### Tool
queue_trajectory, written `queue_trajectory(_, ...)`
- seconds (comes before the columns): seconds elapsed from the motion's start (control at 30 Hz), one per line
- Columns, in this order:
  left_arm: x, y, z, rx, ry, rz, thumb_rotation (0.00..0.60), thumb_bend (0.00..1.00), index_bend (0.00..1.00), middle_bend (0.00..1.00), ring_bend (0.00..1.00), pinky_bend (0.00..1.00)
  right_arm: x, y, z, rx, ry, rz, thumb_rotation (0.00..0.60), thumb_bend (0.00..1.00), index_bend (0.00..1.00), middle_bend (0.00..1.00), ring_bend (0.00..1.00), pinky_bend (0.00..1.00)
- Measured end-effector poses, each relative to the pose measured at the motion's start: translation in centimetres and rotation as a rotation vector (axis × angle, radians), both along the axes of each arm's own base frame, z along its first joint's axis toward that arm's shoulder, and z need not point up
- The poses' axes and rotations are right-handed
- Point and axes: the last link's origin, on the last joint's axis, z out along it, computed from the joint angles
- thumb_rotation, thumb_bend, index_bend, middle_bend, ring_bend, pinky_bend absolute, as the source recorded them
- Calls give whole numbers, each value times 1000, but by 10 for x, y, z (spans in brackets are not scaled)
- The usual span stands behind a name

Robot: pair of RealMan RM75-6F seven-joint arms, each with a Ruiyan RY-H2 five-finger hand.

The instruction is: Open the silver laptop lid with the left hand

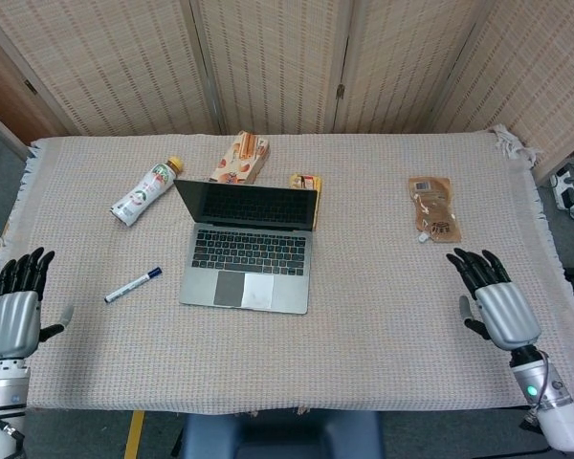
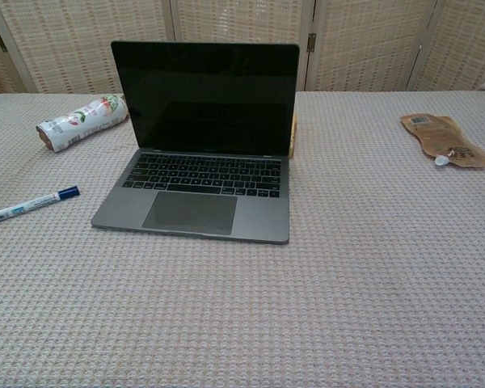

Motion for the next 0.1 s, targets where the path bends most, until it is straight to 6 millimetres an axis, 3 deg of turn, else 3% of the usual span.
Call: queue_trajectory(0.1, 2, -19, -1, 8, -1, -6, 600, 350, 33, 63, 0, 0, -9, 17, 13, -68, 3, -25, 600, 710, 0, 78, 86, 0)
